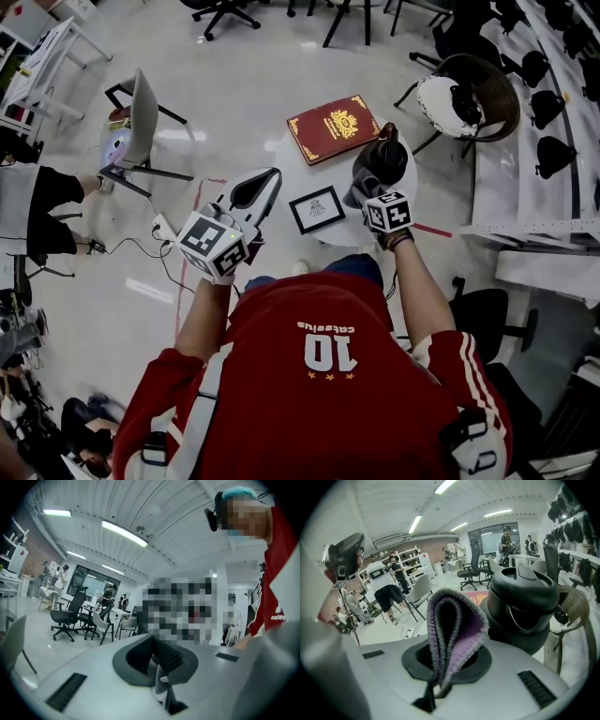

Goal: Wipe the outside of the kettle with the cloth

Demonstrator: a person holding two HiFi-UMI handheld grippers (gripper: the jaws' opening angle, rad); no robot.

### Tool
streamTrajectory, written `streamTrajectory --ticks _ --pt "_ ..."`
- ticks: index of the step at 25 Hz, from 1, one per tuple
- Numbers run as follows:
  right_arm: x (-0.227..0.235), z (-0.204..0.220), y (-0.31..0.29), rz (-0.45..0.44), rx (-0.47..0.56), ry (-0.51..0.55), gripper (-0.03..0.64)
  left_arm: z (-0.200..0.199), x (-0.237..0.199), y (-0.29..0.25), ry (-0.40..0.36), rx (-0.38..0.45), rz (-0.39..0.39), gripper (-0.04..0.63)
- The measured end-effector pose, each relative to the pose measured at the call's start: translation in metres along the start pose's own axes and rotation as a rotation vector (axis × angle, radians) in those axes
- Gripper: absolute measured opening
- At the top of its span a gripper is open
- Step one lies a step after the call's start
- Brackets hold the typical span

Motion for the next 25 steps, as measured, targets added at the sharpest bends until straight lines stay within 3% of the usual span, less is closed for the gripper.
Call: streamTrajectory --ticks 13,25 --pt "-0.028 -0.039 0.055 -0.009 0.169 0.101 0.044 0.000 0.022 0.003 -0.001 0.021 0.040 0.006" --pt "0.016 -0.055 0.134 0.091 0.315 0.056 0.044 -0.001 0.044 -0.050 0.013 0.021 0.154 0.006"
Point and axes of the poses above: the fingertips, and each gripper's own axes: y backward along the fingers, x to its right, z out of its underside, the point moved 5 cm from there along y, backward along the fingers, and after that the axes turned 14 degrees about z, right-handed, at the moved point
